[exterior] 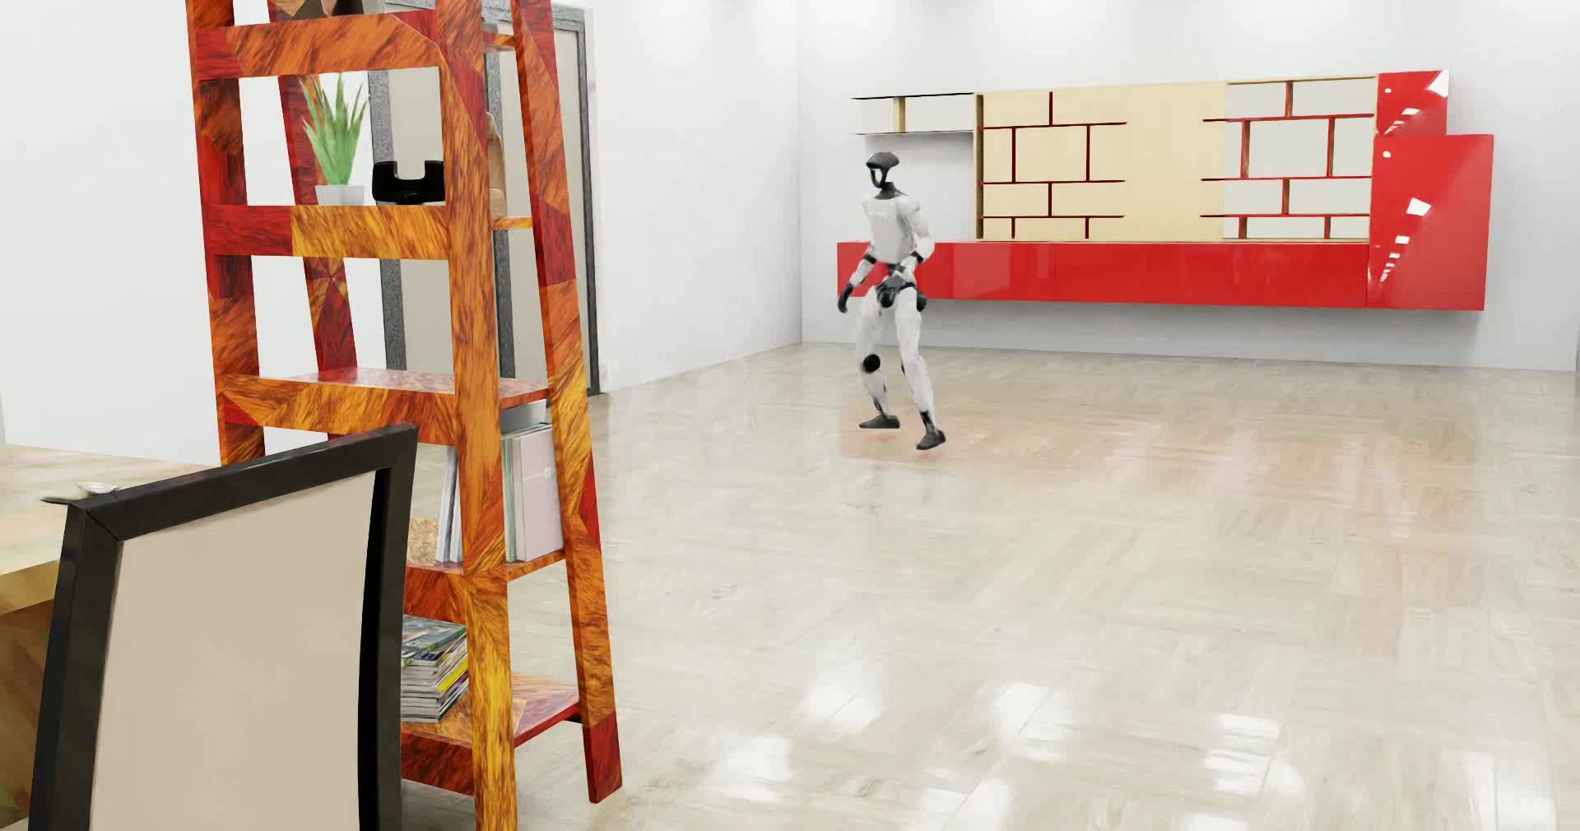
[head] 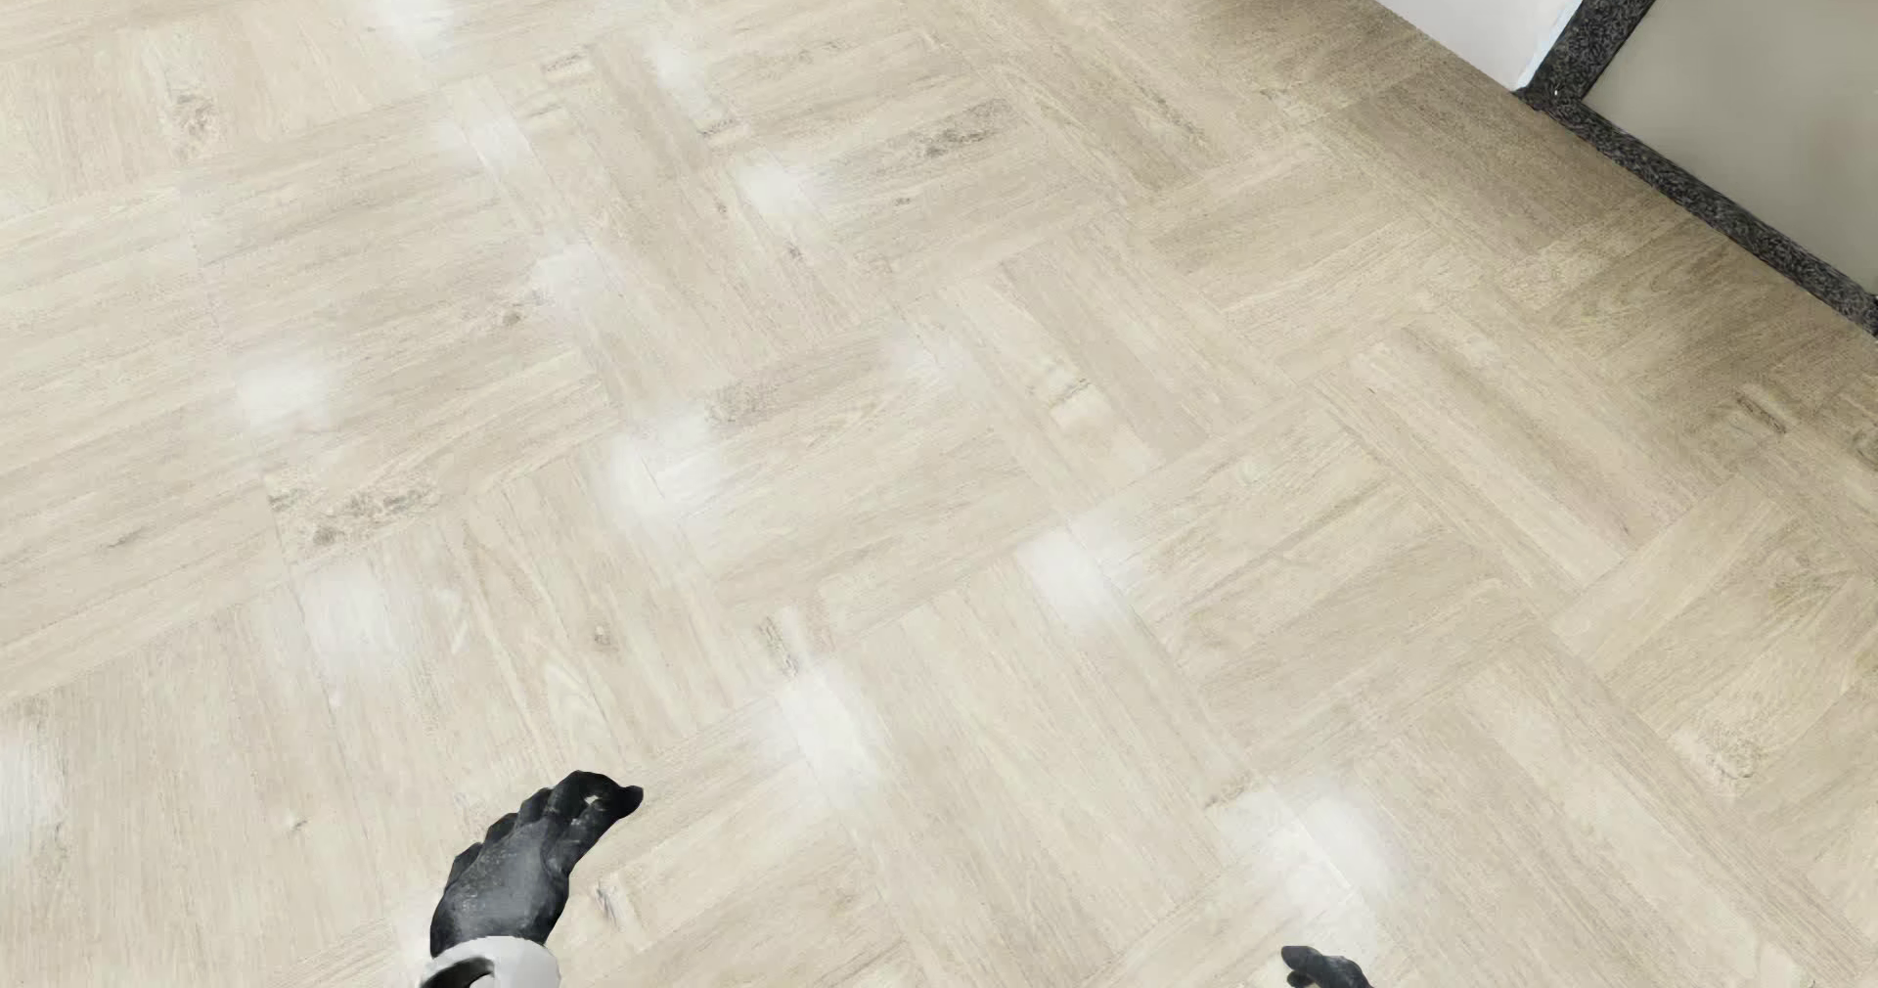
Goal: Walk towards the shelves
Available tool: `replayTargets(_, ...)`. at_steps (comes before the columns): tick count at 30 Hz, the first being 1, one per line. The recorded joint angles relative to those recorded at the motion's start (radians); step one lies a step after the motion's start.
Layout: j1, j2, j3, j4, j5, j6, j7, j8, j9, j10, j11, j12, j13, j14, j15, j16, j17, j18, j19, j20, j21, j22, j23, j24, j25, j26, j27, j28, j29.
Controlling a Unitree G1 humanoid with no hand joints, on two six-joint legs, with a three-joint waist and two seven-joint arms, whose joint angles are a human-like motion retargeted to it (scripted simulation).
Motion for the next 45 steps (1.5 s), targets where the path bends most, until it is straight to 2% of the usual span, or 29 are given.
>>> replayTargets(2, 0.038, 0.082, 0.005, -0.019, 0.019, 0.010, 0.087, -0.015, -0.010, 0.078, -0.130, -0.029, 0.029, -0.089, 0.056, -0.003, -0.035, 0.069, 0.000, -0.042, -0.016, 0.087, 0.085, 0.018, 0.002, 0.000, 0.049, -0.053, 0.043)
replayTargets(4, 0.132, 0.163, 0.007, -0.014, 0.026, 0.021, 0.207, -0.013, -0.023, -0.014, -0.263, -0.056, 0.054, -0.088, 0.114, -0.048, -0.074, 0.077, 0.011, -0.021, -0.030, 0.192, 0.134, -0.057, -0.013, 0.033, 0.069, -0.054, 0.088)
replayTargets(7, 0.212, 0.215, 0.009, -0.034, 0.019, 0.021, 0.254, 0.016, -0.036, -0.076, -0.339, -0.122, 0.063, -0.106, 0.143, -0.068, -0.069, 0.054, 0.034, 0.009, -0.090, 0.460, 0.149, -0.184, 0.003, 0.133, 0.079, -0.013, 0.071)
replayTargets(10, 0.186, 0.196, 0.005, -0.048, -0.014, 0.009, 0.268, 0.038, -0.045, -0.012, -0.327, -0.184, 0.038, -0.176, 0.129, 0.003, -0.024, 0.092, 0.067, -0.090, -0.097, 0.740, 0.122, -0.181, 0.021, 0.206, 0.043, -0.140, 0.074)
replayTargets(12, 0.102, 0.190, 0.003, -0.035, -0.047, 0.004, 0.252, 0.019, -0.043, 0.142, -0.310, -0.189, 0.029, -0.250, 0.099, 0.072, -0.003, 0.124, 0.098, -0.154, -0.063, 0.790, 0.093, -0.153, 0.012, 0.173, -0.003, -0.254, 0.081)
replayTargets(13, 0.058, 0.189, 0.004, -0.024, -0.070, 0.006, 0.262, -0.002, -0.042, 0.226, -0.292, -0.187, 0.028, -0.281, 0.080, 0.103, 0.007, 0.141, 0.114, -0.154, -0.053, 0.765, 0.078, -0.151, 0.011, 0.151, -0.022, -0.272, 0.076)
replayTargets(15, 0.020, 0.196, 0.013, -0.035, -0.130, 0.014, 0.311, -0.059, -0.041, 0.320, -0.246, -0.187, 0.037, -0.351, 0.057, 0.135, 0.016, 0.195, 0.133, -0.111, -0.042, 0.643, 0.047, -0.156, 0.020, 0.118, -0.032, -0.212, 0.065)
replayTargets(17, 0.027, 0.173, 0.028, -0.148, -0.222, 0.017, 0.265, -0.099, -0.039, 0.303, -0.109, -0.210, 0.072, -0.434, 0.115, 0.129, 0.006, 0.212, 0.125, -0.068, -0.060, 0.475, 0.019, -0.155, 0.030, 0.085, -0.023, -0.117, 0.055)
replayTargets(18, 0.041, 0.127, 0.026, -0.214, -0.280, 0.015, 0.240, -0.112, -0.035, 0.275, 0.019, -0.231, 0.095, -0.454, 0.206, 0.121, 0.006, 0.226, 0.063, -0.064, -0.084, 0.392, 0.006, -0.150, 0.037, 0.067, -0.015, -0.087, 0.043)
replayTargets(19, 0.064, 0.057, 0.015, -0.275, -0.333, 0.011, 0.217, -0.132, -0.029, 0.236, 0.170, -0.254, 0.119, -0.462, 0.316, 0.118, 0.014, 0.241, -0.109, -0.075, -0.109, 0.314, -0.003, -0.142, 0.046, 0.048, -0.007, -0.076, 0.031)
replayTargets(20, 0.096, -0.030, -0.004, -0.331, -0.357, 0.007, 0.192, -0.150, -0.022, 0.189, 0.321, -0.279, 0.143, -0.464, 0.339, 0.123, 0.023, 0.250, -0.243, -0.097, -0.126, 0.244, -0.010, -0.136, 0.050, 0.027, -0.001, -0.082, 0.026)
replayTargets(21, 0.138, -0.148, -0.030, -0.378, -0.274, 0.007, 0.157, -0.079, -0.014, 0.130, 0.471, -0.309, 0.168, -0.461, 0.275, 0.137, 0.032, 0.256, -0.275, -0.128, -0.134, 0.185, -0.015, -0.133, 0.049, 0.009, -0.002, -0.092, 0.033)
replayTargets(22, 0.187, -0.264, -0.052, -0.413, -0.155, 0.011, 0.122, -0.031, -0.010, 0.063, 0.570, -0.349, 0.194, -0.454, 0.238, 0.158, 0.046, 0.261, -0.208, -0.164, -0.140, 0.145, -0.022, -0.137, 0.048, -0.002, -0.007, -0.099, 0.047)
replayTargets(23, 0.236, -0.359, -0.066, -0.439, -0.054, 0.017, 0.090, -0.039, -0.008, 0.001, 0.586, -0.400, 0.222, -0.451, 0.212, 0.182, 0.063, 0.264, -0.105, -0.206, -0.149, 0.128, -0.029, -0.144, 0.050, -0.002, -0.011, -0.104, 0.065)
replayTargets(25, 0.332, -0.504, -0.091, -0.471, 0.108, 0.030, 0.027, -0.084, -0.004, -0.083, 0.418, -0.534, 0.279, -0.471, 0.203, 0.231, 0.102, 0.267, 0.039, -0.311, -0.168, 0.157, -0.045, -0.141, 0.054, 0.024, -0.010, -0.128, 0.091)
replayTargets(26, 0.381, -0.547, -0.103, -0.481, 0.165, 0.036, -0.009, -0.091, -0.001, -0.107, 0.257, -0.613, 0.307, -0.491, 0.220, 0.242, 0.122, 0.269, 0.077, -0.368, -0.176, 0.199, -0.050, -0.130, 0.050, 0.044, -0.008, -0.132, 0.093)
replayTargets(28, 0.484, -0.559, -0.129, -0.486, 0.218, 0.048, -0.084, -0.076, 0.006, -0.131, -0.089, -0.746, 0.360, -0.501, 0.269, 0.208, 0.162, 0.267, 0.050, -0.463, -0.193, 0.355, -0.037, -0.135, 0.030, 0.096, 0.009, -0.090, 0.090)
replayTargets(30, 0.565, -0.527, -0.155, -0.465, 0.207, 0.061, -0.146, -0.070, 0.015, -0.052, -0.108, -0.790, 0.406, -0.383, 0.355, 0.121, 0.190, 0.253, -0.110, -0.509, -0.210, 0.583, 0.006, -0.200, -0.009, 0.164, 0.047, -0.045, 0.115)
replayTargets(31, 0.559, -0.506, -0.163, -0.447, 0.190, 0.067, -0.172, -0.078, 0.022, 0.069, -0.019, -0.772, 0.414, -0.235, 0.369, 0.087, 0.197, 0.217, -0.183, -0.515, -0.221, 0.688, 0.033, -0.240, -0.027, 0.201, 0.068, -0.033, 0.132)
replayTargets(32, 0.506, -0.476, -0.168, -0.427, 0.178, 0.072, -0.185, -0.086, 0.031, 0.254, 0.065, -0.728, 0.405, -0.048, 0.318, 0.070, 0.195, 0.128, -0.217, -0.518, -0.230, 0.768, 0.062, -0.276, -0.044, 0.228, 0.089, -0.025, 0.147)
replayTargets(33, 0.410, -0.430, -0.170, -0.398, 0.179, 0.075, -0.176, -0.083, 0.039, 0.476, 0.112, -0.663, 0.381, 0.118, 0.250, 0.066, 0.182, 0.049, -0.230, -0.527, -0.231, 0.825, 0.087, -0.306, -0.064, 0.239, 0.105, -0.026, 0.163)
replayTargets(34, 0.287, -0.365, -0.166, -0.353, 0.185, 0.078, -0.158, -0.080, 0.045, 0.674, 0.115, -0.592, 0.347, 0.153, 0.190, 0.070, 0.165, 0.028, -0.228, -0.547, -0.223, 0.868, 0.099, -0.328, -0.085, 0.236, 0.107, -0.042, 0.178)
replayTargets(35, 0.155, -0.284, -0.154, -0.308, 0.193, 0.079, -0.145, -0.078, 0.048, 0.811, 0.086, -0.522, 0.314, 0.087, 0.143, 0.074, 0.149, 0.082, -0.213, -0.570, -0.217, 0.899, 0.090, -0.346, -0.099, 0.228, 0.091, -0.070, 0.178)
replayTargets(37, -0.087, -0.102, -0.114, -0.240, 0.207, 0.078, -0.103, -0.064, 0.042, 0.841, -0.026, -0.362, 0.252, -0.009, 0.082, 0.089, 0.142, 0.170, -0.170, -0.575, -0.232, 0.908, 0.025, -0.392, -0.075, 0.226, 0.043, -0.123, 0.101)
replayTargets(39, -0.245, 0.073, -0.067, -0.232, 0.224, 0.068, -0.069, -0.034, 0.024, 0.601, -0.122, -0.174, 0.211, -0.036, 0.024, 0.121, 0.130, 0.187, -0.145, -0.508, -0.229, 0.864, -0.033, -0.457, -0.001, 0.224, -0.041, -0.144, 0.022)
replayTargets(40, -0.290, 0.152, -0.045, -0.235, 0.235, 0.064, -0.068, -0.017, 0.013, 0.412, -0.150, -0.069, 0.188, -0.027, -0.009, 0.144, 0.109, 0.164, -0.141, -0.450, -0.204, 0.822, -0.048, -0.485, 0.024, 0.215, -0.090, -0.148, 0.015)
replayTargets(42, -0.298, 0.312, -0.004, -0.225, 0.241, 0.063, -0.083, 0.024, -0.011, -0.044, -0.205, 0.147, 0.118, 0.019, -0.076, 0.150, 0.048, 0.148, -0.122, -0.279, -0.129, 0.706, -0.081, -0.504, 0.029, 0.202, -0.142, -0.114, 0.035)
replayTargets(43, -0.276, 0.385, 0.016, -0.202, 0.227, 0.064, -0.075, 0.044, -0.022, -0.209, -0.218, 0.249, 0.081, 0.020, -0.093, 0.121, 0.017, 0.180, -0.103, -0.167, -0.101, 0.642, -0.096, -0.501, 0.026, 0.201, -0.147, -0.069, 0.046)
replayTargets(45, -0.253, 0.471, 0.050, -0.180, 0.154, 0.057, -0.025, 0.083, -0.035, -0.149, -0.123, 0.349, 0.029, 0.132, -0.013, 0.010, -0.017, 0.256, -0.074, 0.017, -0.108, 0.559, -0.125, -0.475, 0.026, 0.218, -0.119, 0.032, 0.041)
